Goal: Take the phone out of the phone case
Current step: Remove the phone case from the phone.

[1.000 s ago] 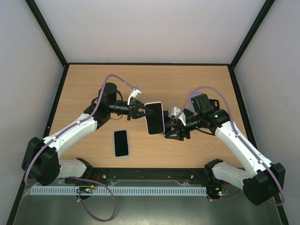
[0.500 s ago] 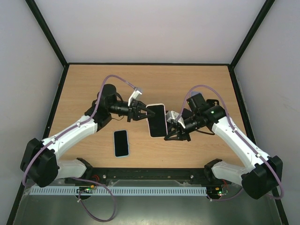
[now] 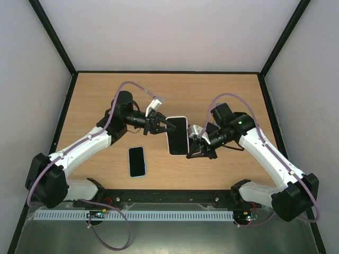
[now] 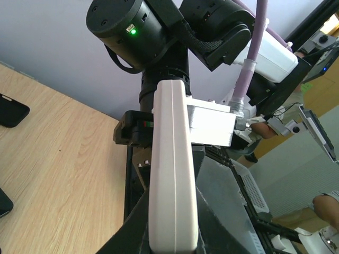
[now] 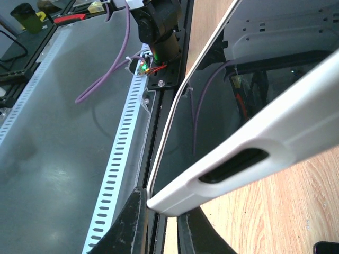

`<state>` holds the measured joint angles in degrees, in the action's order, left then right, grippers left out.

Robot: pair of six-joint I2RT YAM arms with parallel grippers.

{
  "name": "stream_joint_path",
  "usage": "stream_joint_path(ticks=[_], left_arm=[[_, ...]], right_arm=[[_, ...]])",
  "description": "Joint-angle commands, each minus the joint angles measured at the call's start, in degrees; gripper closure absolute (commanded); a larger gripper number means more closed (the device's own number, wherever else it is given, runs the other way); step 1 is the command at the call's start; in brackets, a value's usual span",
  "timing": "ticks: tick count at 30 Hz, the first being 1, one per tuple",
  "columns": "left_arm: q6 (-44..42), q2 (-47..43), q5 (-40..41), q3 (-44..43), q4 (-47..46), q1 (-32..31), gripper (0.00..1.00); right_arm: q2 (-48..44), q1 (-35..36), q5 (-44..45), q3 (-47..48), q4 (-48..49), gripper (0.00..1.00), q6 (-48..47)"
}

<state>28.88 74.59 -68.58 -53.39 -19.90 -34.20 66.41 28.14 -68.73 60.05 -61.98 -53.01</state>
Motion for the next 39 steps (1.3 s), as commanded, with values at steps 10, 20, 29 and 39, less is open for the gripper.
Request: stream_joint_path(ticks=[10,20,29,39], left_arm=[[2.57,4.74,-8.23,-7.92,2.82,-3.75,0.98],[3.28,4.6,-10.02,-7.98,1.53,-4.74,0.98],[3.34,1.04,-3.64,-4.68,-0.77,0.3,0.98],[6.97,-5.21,4.91,5.77,-15.47,2.87,0.98]], right_arm=[[0.3,0.38,24.35,7.32,8.07,0.97,-1.87],[0.85,0.26,22.76,7.79,9.93,0.94,-0.81],[-3.92,-0.1,17.11,4.84,9.97,0.65,4.34],[-3.06,-0.09,9.3,1.03,3.58,0.38,2.71]])
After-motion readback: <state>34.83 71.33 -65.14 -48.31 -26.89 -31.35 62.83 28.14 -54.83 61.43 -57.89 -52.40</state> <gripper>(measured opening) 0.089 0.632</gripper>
